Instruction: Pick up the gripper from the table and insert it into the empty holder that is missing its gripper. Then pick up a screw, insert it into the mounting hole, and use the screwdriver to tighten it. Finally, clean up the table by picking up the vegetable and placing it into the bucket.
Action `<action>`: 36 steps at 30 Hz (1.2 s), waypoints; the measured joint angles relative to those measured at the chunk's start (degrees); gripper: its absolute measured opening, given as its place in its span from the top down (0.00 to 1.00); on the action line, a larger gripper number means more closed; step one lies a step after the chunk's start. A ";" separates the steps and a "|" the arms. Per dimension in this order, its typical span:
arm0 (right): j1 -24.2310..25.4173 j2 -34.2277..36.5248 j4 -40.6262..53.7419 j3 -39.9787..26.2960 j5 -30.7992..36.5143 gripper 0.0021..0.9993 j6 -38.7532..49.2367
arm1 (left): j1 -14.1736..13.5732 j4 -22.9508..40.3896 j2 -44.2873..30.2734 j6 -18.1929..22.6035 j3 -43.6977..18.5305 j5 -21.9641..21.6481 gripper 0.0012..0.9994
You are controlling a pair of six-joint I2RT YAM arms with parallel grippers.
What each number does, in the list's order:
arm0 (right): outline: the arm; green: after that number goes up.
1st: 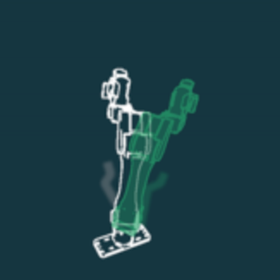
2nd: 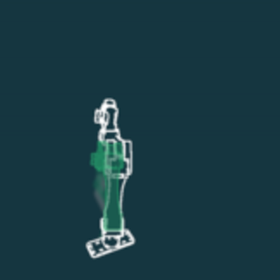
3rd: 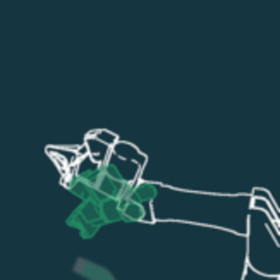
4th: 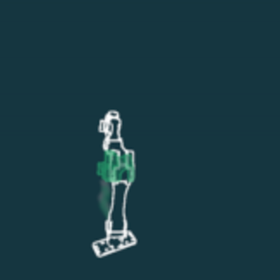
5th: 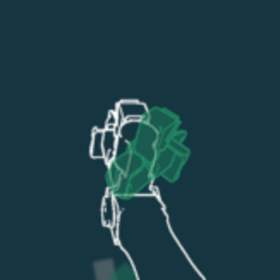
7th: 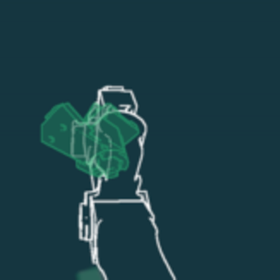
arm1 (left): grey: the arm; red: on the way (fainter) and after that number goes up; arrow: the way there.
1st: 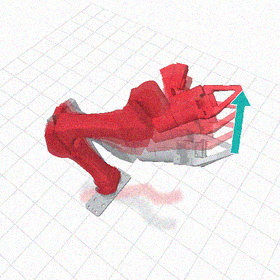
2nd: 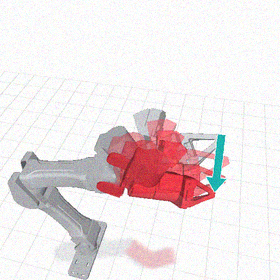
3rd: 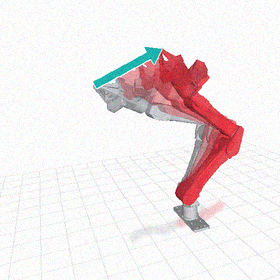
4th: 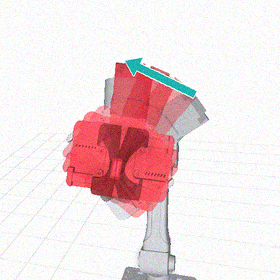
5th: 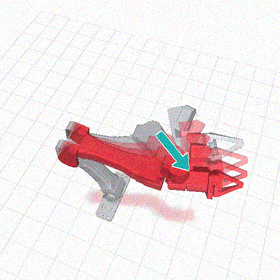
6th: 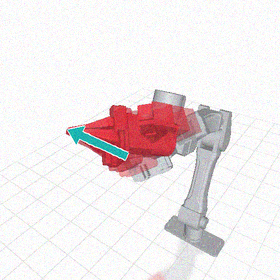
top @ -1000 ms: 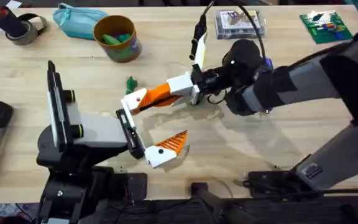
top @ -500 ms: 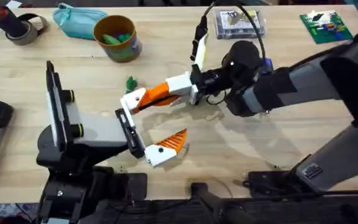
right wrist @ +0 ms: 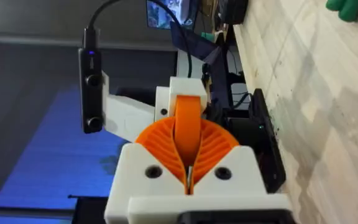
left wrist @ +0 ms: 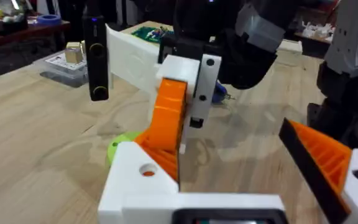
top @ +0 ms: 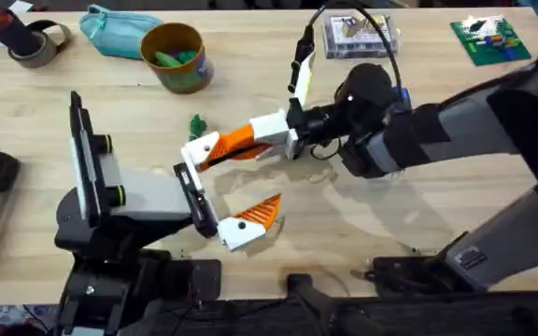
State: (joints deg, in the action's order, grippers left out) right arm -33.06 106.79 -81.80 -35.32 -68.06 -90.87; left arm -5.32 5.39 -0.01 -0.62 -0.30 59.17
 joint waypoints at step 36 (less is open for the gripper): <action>-0.15 -0.43 1.22 1.12 2.65 0.60 -0.20 | -0.02 0.02 0.00 0.32 0.00 0.43 0.01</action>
State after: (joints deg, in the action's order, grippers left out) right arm -33.21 106.36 -80.58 -34.21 -65.41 -91.07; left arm -5.34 5.41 -0.01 -0.31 -0.30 59.60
